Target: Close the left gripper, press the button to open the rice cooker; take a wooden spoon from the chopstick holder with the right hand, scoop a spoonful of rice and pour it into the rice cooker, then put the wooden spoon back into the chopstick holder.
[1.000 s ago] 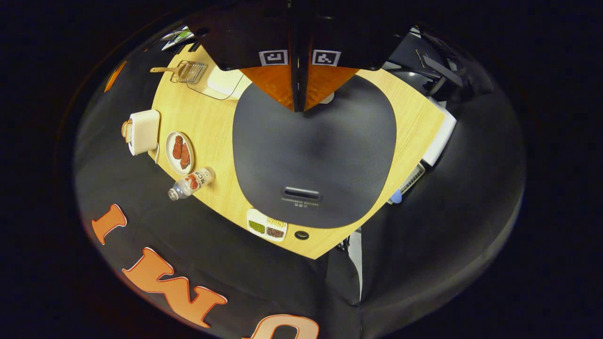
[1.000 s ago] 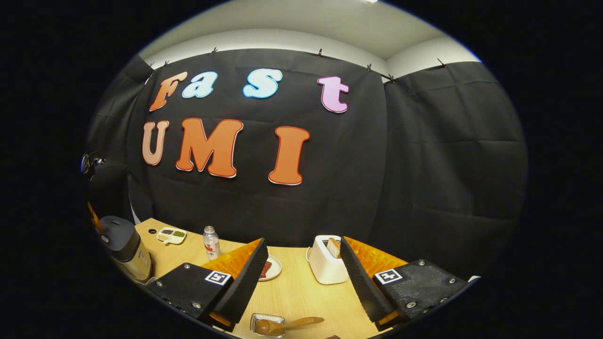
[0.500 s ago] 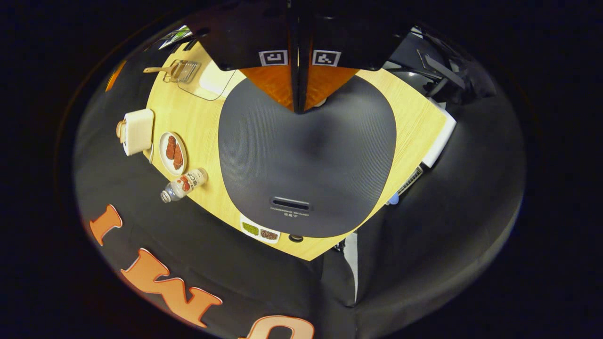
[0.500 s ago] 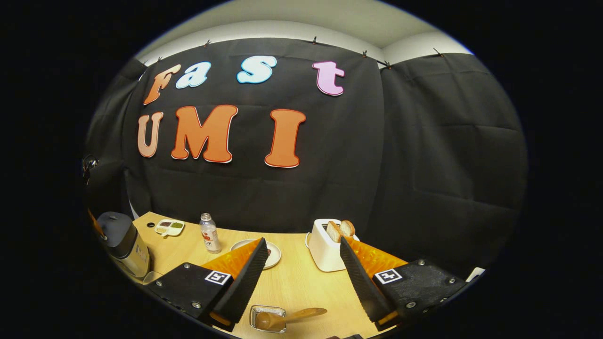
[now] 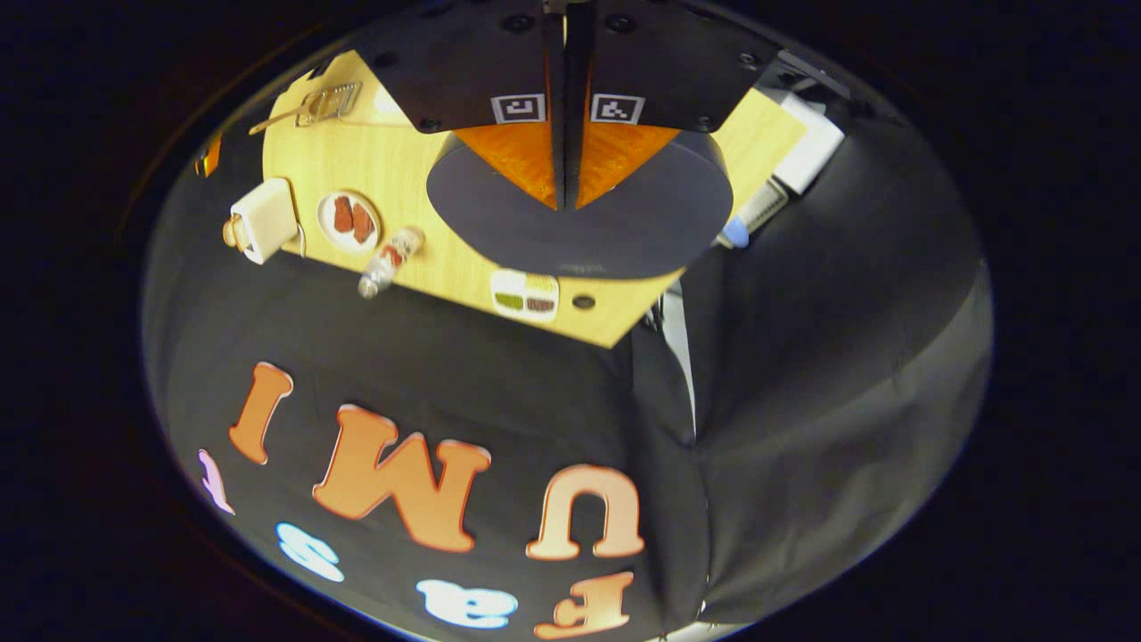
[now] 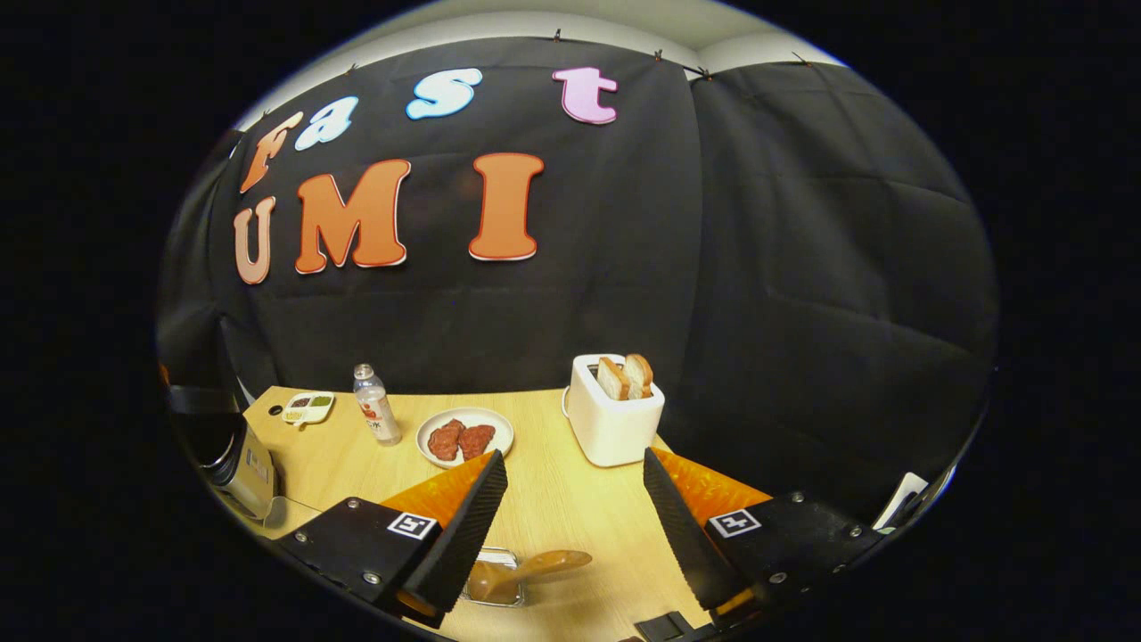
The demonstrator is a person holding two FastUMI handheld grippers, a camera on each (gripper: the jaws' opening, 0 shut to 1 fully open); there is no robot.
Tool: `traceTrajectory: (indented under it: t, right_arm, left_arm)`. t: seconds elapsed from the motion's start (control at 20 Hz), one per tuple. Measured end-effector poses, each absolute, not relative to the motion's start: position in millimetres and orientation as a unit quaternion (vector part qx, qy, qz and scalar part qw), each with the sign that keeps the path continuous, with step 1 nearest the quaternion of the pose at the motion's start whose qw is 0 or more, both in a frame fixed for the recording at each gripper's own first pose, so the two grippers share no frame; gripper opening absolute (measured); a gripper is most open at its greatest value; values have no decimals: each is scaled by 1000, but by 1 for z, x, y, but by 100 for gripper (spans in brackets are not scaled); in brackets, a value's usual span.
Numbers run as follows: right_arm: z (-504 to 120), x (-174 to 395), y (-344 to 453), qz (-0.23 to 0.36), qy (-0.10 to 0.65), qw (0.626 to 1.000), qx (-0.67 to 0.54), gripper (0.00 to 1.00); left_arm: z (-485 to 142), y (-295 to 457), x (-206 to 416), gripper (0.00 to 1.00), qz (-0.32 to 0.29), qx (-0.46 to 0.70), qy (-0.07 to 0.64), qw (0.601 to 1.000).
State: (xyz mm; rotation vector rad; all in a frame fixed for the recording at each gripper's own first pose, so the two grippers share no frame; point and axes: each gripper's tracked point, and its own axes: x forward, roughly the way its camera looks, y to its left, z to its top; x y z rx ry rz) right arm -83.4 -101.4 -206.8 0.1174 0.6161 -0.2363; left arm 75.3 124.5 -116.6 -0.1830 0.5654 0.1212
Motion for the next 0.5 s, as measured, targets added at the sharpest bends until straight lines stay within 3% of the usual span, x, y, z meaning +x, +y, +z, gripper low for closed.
traceTrajectory:
  t: [0.1,0.35,0.45,0.5]
  right_arm:
    - [-222,-89,-94,-112,324,936,80,95]
    - [-257,-108,-85,-111,372,914,120,95]
    - [-272,-111,-83,-111,386,906,134,95]
    - [-280,-112,-81,-111,394,901,140,95]
  left_arm:
    - [-111,133,73,5,103,-85,261,956]
    - [-63,127,73,6,121,-43,144,981]
    - [-43,117,62,11,107,-17,110,988]
    - [-36,107,59,22,94,-13,101,990]
